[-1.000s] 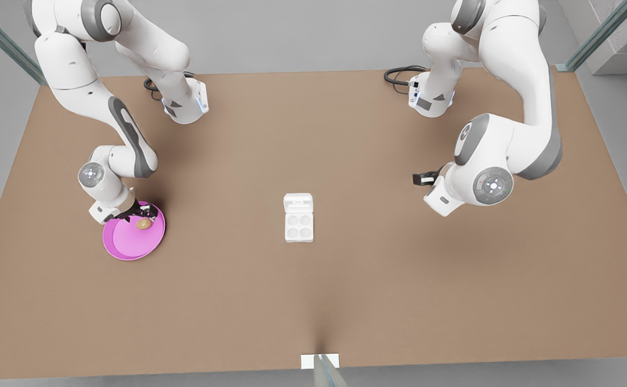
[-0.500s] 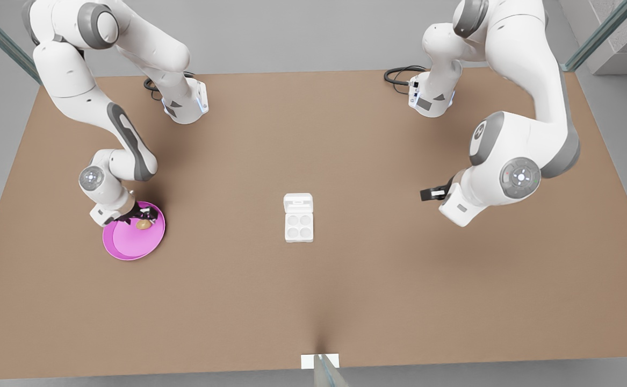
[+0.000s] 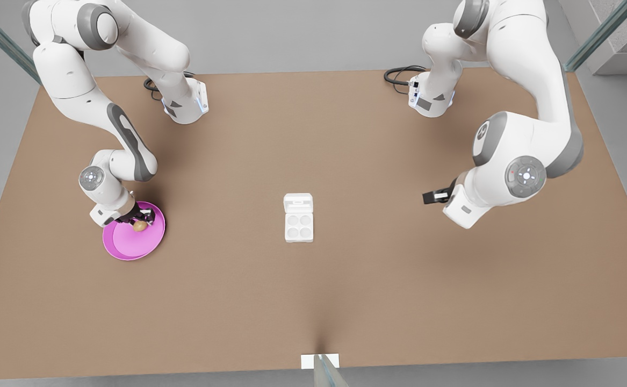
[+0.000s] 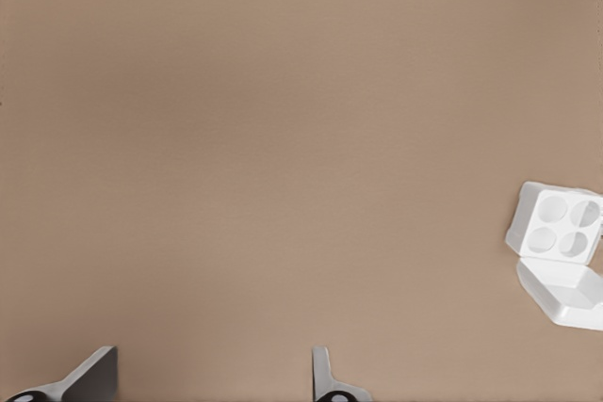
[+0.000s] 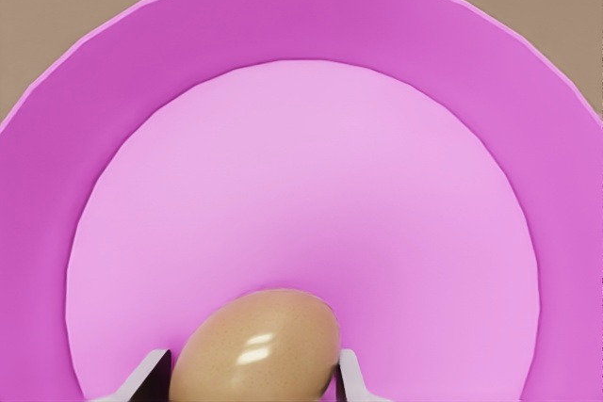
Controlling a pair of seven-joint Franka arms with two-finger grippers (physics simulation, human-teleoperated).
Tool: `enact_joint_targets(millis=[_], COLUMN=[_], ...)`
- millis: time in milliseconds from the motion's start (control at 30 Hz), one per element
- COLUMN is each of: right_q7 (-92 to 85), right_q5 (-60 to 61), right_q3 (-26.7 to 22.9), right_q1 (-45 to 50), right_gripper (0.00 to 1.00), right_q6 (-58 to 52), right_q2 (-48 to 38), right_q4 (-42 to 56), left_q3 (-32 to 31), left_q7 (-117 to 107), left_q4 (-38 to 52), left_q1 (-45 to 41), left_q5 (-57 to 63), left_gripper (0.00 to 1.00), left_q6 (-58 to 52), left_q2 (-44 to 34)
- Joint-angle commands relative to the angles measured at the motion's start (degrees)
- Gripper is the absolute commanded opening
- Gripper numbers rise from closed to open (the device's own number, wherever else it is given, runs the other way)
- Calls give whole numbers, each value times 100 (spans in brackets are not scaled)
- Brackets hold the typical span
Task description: Pack egg into the box and close the box lid
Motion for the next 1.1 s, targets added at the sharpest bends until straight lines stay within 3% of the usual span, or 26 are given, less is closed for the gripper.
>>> enact_joint_targets(millis=[0, 133, 167, 267, 433, 600, 733, 800, 867, 967, 1067], right_q7=[-19, -28, -19, -19, -28, 253, 886, 1193, 1474, 1870, 2661], right_q5=[-7, -25, -25, -25, 19, 186, 555, 1153, 1601, 2084, 2207], right_q3=[1, 1, 1, 1, 212, 634, 687, 476, -507, -1571, -2011], right_q1=[-11, -64, -64, -64, -170, -73, 762, 1570, 2957, 4619, 5569], right_gripper=[73, 73, 64, 59, 58, 58, 58, 58, 58, 58, 58], right_q6=[-13, -22, -22, -13, -162, -1032, -1657, -1736, -1964, -2324, -2904], right_q2=[-4, 40, 40, 31, -136, -276, -285, -267, -189, 163, 875], right_q4=[6, 76, 76, 67, 76, 594, 1087, 1280, 1614, 2237, 3354], left_q3=[-8, 1, 1, 1, 1, 1, -8, -8, 1, 1, -8], left_q7=[-21, -21, -21, -12, -21, -21, -21, -30, -30, -30, -65], left_q4=[-1, -27, -27, -27, -27, -36, -36, -36, -36, -36, -53], left_q1=[7, -1, 7, 7, -45, -45, -37, -37, -45, -45, -45], left_q5=[5, 5, 14, 14, 137, 146, 146, 137, 137, 146, 137], left_gripper=[100, 100, 100, 100, 100, 100, 100, 100, 100, 100, 100], left_q6=[47, 46, 46, 46, -6, -6, -6, -6, -6, -15, -15], left_q2=[-12, -3, -3, -3, 6, 6, 6, -3, -3, -3, -3])
